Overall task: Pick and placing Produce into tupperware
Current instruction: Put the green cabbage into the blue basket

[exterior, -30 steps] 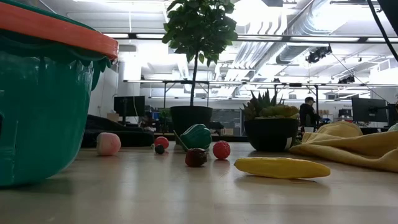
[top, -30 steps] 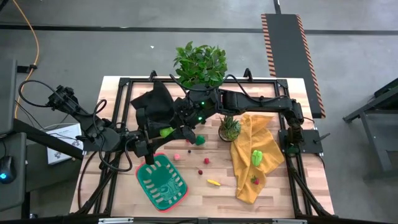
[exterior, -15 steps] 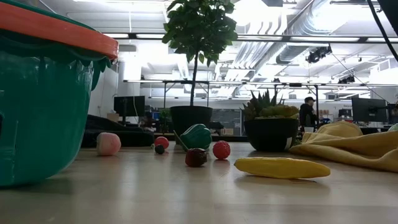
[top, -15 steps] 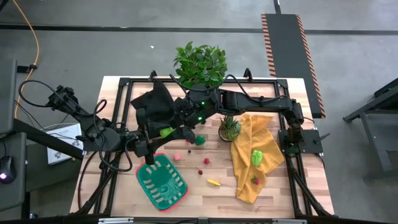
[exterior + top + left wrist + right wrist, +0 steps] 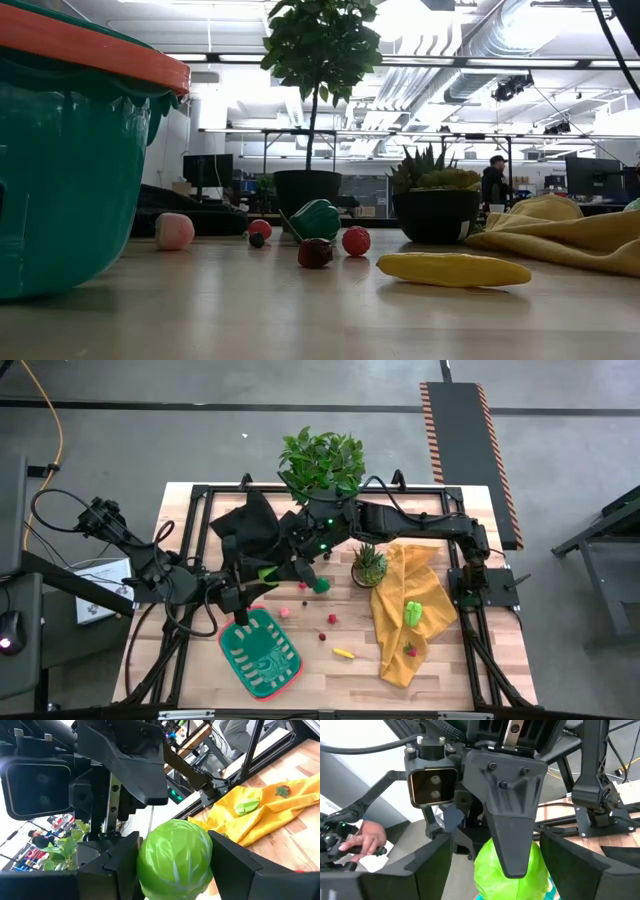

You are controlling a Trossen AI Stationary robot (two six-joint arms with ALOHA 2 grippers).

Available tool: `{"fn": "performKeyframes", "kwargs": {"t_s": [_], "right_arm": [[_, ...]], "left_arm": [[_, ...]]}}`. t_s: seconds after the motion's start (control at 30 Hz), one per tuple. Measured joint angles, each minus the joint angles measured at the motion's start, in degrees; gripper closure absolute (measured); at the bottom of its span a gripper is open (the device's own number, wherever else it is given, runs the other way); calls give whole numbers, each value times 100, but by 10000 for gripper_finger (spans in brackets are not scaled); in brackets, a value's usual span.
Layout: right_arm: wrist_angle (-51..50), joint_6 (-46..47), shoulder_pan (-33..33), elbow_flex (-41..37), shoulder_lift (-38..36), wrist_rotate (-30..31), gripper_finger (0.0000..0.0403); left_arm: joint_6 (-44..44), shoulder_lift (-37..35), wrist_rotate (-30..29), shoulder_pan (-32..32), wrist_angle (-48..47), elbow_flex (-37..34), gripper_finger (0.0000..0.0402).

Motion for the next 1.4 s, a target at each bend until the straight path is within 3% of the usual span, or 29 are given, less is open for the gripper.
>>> {"fn": "performKeyframes", "kwargs": {"t_s": [1.07,1.4], "right_arm": [[-38,133,-122,-24,-95,-54,116],[-46,149,-166,-27,-194,-52,116]], "left_arm": [[-16,-14,-21,-16,-167,13,207],[-93,-14,-445,-622,-262,15,205]]}}
